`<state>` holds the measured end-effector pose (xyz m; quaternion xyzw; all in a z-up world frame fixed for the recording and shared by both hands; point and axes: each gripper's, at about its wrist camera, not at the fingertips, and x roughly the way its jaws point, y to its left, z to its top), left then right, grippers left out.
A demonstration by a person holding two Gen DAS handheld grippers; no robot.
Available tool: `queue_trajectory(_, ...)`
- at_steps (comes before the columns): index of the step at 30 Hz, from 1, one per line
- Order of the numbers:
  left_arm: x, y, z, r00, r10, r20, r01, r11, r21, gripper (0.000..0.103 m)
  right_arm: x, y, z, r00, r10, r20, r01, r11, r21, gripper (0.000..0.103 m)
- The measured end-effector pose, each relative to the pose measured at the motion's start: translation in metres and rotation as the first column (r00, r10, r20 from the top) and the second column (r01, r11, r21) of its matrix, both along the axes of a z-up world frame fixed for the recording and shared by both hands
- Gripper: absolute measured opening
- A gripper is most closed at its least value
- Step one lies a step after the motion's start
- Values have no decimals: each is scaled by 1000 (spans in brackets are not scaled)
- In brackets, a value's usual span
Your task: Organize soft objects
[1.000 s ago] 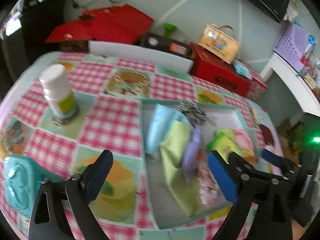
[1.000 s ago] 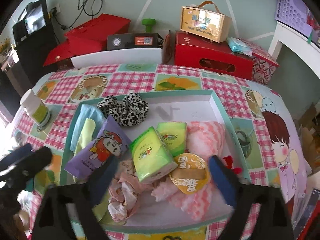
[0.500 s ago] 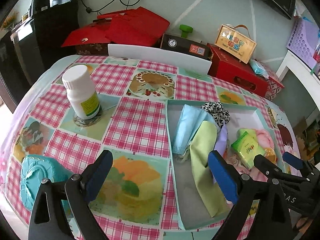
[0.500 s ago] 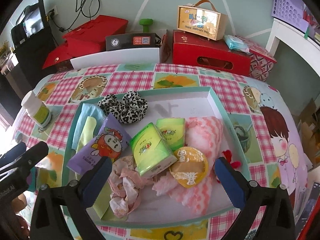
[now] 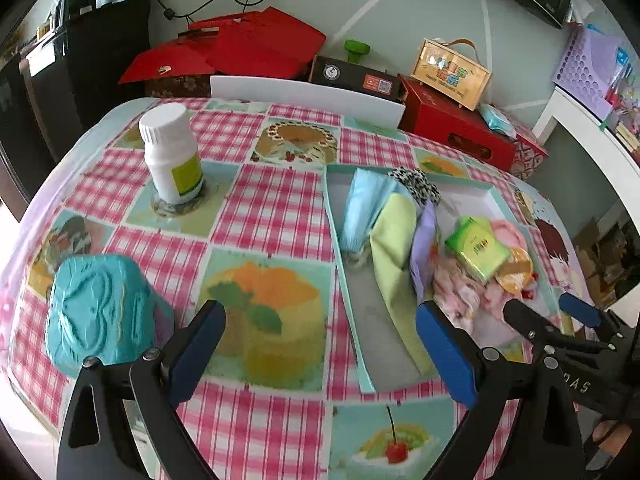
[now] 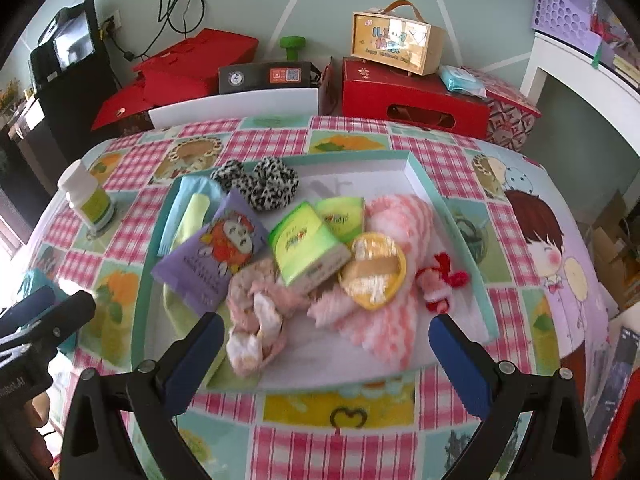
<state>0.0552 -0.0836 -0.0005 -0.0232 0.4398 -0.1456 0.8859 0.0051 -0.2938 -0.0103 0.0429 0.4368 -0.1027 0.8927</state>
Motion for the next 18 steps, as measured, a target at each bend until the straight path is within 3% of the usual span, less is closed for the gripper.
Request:
queue_trajectory(7,-20,12,7,1000,16,12,-16,1000,-3,96,-26,15,-12,999,23,-31,-23,1000,-4,103)
queue_trajectory(18,-45,32,9,995,91,47,-97,986,138,96,-52,44,-26,995,82,-59,-84,996,-20,103)
